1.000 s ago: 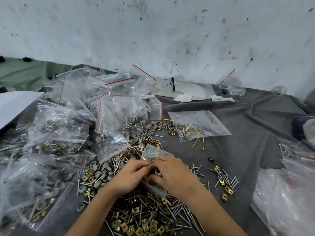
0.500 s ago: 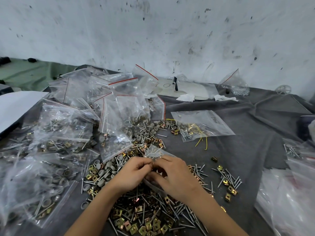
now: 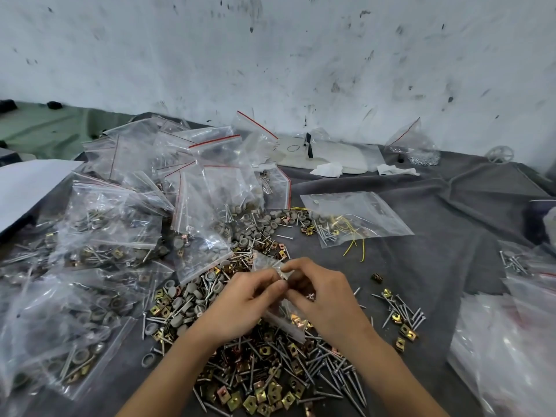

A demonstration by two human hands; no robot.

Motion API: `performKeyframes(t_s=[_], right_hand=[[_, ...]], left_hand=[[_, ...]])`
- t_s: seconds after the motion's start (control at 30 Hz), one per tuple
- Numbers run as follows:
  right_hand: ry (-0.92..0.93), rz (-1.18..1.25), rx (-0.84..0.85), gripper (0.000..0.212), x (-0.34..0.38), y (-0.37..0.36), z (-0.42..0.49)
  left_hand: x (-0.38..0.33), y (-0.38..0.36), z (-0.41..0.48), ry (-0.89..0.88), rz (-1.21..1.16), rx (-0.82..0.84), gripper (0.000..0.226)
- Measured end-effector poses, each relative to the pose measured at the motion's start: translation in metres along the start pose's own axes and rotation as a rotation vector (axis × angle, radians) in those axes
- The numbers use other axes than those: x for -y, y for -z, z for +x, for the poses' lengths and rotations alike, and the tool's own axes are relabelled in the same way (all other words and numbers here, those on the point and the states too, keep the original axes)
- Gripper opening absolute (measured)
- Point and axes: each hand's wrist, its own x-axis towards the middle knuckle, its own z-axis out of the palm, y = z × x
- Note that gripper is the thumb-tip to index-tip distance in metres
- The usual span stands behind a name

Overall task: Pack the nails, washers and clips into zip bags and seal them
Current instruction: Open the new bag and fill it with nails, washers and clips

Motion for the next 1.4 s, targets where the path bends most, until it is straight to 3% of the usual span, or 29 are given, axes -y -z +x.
performKeyframes(t_s=[0.17,0.33,0.53,0.83,1.03,1.13,1.27,1.4], right_hand=[[0.007,-0.128,0.001,0.017,0.0,0.0,0.0],[0.047,-0.17,0.089,0.026,0.003,0.002,0.003],[0.037,-0.196,0.185,0.027,0.005,0.001,0.002],[0.131,-0.183,0.279,0.026,-0.001,0.013,-0.002],[0.149,-0.041,0.284,0.018,-0.005,0.021,-0.004],[0.091,0.009,0.186,0.016,-0.005,0.02,-0.007],[0.076,-0.067,-0.016,0.013,-0.002,0.013,-0.01],[0.054,-0.109,-0.029,0.012,0.003,0.011,-0.011]], left_hand=[[-0.001,0.0,0.0,-0.046,0.063,-0.032,0.025],[-0.002,0.005,0.003,-0.006,0.068,0.04,0.035],[-0.002,0.008,0.003,0.015,0.109,0.129,0.03],[-0.014,0.018,0.008,-0.036,0.165,0.336,0.021],[-0.022,0.022,0.012,0.017,0.057,0.438,0.019],[-0.023,0.017,0.012,0.022,0.017,0.368,0.021],[-0.018,0.0,0.008,-0.039,0.008,0.073,0.032],[-0.015,-0.011,0.006,-0.021,-0.039,-0.066,0.034]])
